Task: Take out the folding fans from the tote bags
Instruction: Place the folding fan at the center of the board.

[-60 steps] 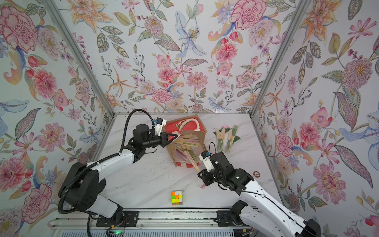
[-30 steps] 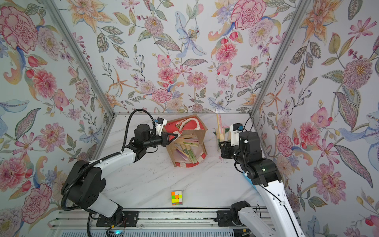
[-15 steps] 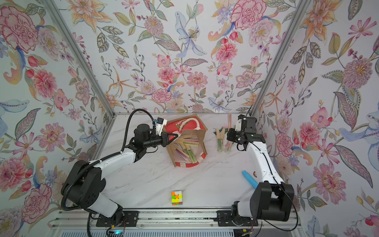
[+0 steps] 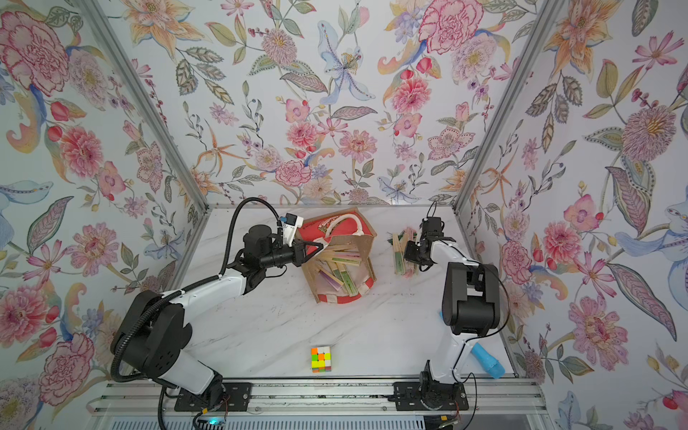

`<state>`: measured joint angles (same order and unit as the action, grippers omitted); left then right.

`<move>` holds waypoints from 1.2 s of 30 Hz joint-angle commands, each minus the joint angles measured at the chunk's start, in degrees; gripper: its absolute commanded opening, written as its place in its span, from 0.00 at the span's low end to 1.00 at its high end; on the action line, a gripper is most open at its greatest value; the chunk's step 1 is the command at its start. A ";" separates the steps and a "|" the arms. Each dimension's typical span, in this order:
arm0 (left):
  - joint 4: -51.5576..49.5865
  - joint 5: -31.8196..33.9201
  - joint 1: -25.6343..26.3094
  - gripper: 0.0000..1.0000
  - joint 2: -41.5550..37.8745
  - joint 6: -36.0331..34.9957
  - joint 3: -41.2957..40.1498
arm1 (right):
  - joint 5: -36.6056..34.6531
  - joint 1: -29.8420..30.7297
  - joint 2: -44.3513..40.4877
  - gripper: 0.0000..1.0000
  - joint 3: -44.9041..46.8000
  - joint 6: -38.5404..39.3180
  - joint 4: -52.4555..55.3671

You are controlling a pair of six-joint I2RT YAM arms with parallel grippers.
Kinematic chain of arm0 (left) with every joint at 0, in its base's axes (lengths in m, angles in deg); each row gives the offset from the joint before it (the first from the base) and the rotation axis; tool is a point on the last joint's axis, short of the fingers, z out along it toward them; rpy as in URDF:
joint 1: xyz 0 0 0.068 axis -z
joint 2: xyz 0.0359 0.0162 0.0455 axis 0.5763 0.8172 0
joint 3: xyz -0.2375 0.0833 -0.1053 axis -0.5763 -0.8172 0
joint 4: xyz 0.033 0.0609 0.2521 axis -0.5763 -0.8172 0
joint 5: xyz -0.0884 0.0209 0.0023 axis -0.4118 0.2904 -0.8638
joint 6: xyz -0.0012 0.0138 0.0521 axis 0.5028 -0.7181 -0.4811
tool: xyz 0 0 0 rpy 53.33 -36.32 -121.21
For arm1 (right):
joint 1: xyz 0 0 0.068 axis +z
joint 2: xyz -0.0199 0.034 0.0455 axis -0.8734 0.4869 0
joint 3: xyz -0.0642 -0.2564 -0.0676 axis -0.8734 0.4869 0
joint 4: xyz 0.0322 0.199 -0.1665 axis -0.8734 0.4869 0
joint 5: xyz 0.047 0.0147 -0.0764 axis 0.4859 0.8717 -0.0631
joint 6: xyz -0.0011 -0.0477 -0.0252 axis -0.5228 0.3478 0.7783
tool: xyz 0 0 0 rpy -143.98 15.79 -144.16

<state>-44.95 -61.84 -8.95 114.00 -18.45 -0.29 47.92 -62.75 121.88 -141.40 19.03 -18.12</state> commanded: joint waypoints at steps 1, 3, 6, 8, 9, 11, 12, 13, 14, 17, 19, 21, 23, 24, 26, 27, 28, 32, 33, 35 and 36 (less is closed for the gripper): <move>-1.68 0.70 -0.57 0.00 -0.49 1.00 0.86 | -0.60 0.53 1.85 0.30 -1.72 -0.47 -0.52; -1.82 0.70 -0.57 0.00 -0.43 0.96 0.98 | -0.94 0.79 2.41 0.35 -1.68 -0.39 -0.47; -1.90 0.70 -0.60 0.00 -0.49 0.91 0.85 | -1.03 0.70 2.48 0.45 -1.74 -0.34 -0.10; -2.15 0.70 -0.53 0.00 -0.49 0.73 0.82 | -0.82 0.73 1.77 0.49 -1.73 -0.23 0.23; -2.19 0.79 -0.57 0.00 -0.50 0.68 0.79 | -0.61 0.67 0.94 0.50 -1.53 -0.30 0.29; -2.44 0.88 -0.58 0.00 -0.43 0.49 0.89 | 0.26 0.70 -1.25 0.52 -0.86 -0.23 0.58; -2.57 0.88 -0.58 0.00 -0.50 0.45 0.80 | 1.04 0.83 -2.90 0.53 -0.24 -0.07 0.57; -2.53 0.96 -0.58 0.00 -0.49 0.49 0.72 | 1.98 0.90 -4.84 0.54 0.49 0.33 0.50; -2.53 0.96 -0.57 0.00 -0.49 0.43 0.71 | 2.50 1.15 -6.70 0.54 1.19 0.75 0.54; -2.53 0.96 -0.57 0.00 -0.43 0.41 0.61 | 3.54 2.44 -13.91 0.56 4.26 3.21 0.49; -2.27 0.84 -0.57 0.00 -0.50 0.59 0.62 | 4.25 4.09 -19.60 0.57 6.89 5.34 0.45; -0.51 0.12 -0.57 0.00 -0.50 1.66 0.20 | 4.93 6.12 -24.99 0.57 10.13 6.91 0.45; 1.79 -0.63 -0.57 0.00 -0.44 2.99 -0.25 | 6.19 8.20 -30.49 0.58 13.17 7.70 0.30; 2.26 -0.78 -0.55 0.00 -0.49 3.37 -0.26 | 7.01 9.50 -33.35 0.58 15.02 7.86 -0.02; 2.31 -0.73 -0.58 0.00 -0.50 3.49 -0.24 | 8.06 12.34 -39.32 0.58 18.06 8.04 -0.65; 2.31 -0.78 -0.57 0.00 -0.50 3.49 -0.25 | 9.19 13.97 -42.38 0.59 19.87 7.99 -1.47; 2.09 -0.67 -0.58 0.00 -0.50 3.37 -0.36 | 10.10 15.69 -45.46 0.59 21.60 7.67 -2.45; 0.96 -0.28 -0.57 0.00 -0.42 2.63 -0.25 | 11.61 21.97 -55.37 0.60 27.35 5.24 -7.52; 0.66 -0.27 -0.57 0.00 -0.45 2.42 -0.26 | 11.44 23.70 -57.50 0.60 28.76 4.16 -9.21; 0.14 -0.09 -0.57 0.00 -0.45 2.13 -0.23 | 10.43 26.83 -60.09 0.60 31.44 1.79 -13.15; -0.14 0.01 -0.58 0.00 -2.33 1.93 -0.25 | 9.70 28.70 -61.08 0.60 33.10 1.05 -15.74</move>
<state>-43.66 -61.86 -8.95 113.87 -16.79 -0.31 57.91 -36.98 62.58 -111.28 23.12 -26.40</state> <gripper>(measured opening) 0.070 0.601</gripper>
